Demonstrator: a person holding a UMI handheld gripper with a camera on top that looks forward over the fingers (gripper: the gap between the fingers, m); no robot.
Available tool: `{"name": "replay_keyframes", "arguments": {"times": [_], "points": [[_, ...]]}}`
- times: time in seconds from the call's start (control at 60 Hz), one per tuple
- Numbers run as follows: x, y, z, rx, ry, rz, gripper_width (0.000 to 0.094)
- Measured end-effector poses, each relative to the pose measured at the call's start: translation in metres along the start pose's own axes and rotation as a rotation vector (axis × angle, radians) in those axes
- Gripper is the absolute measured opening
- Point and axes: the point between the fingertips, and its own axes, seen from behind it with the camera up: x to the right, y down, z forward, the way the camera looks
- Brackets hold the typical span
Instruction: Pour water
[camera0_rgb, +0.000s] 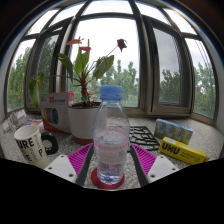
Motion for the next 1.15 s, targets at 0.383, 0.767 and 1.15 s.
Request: {"name": "replay_keyframes", "arguments": {"times": [0.383,0.767,1.15], "points": [[0.005,-0.024,-0.123,-0.07,0.108,0.042,0.0858],[-0.044,-0.02,-0.334,-0.083,0.189,0.027,0.0855],[-0.081,0.002,-0.463,-0.101,0.184,-0.018,0.0854]]}}
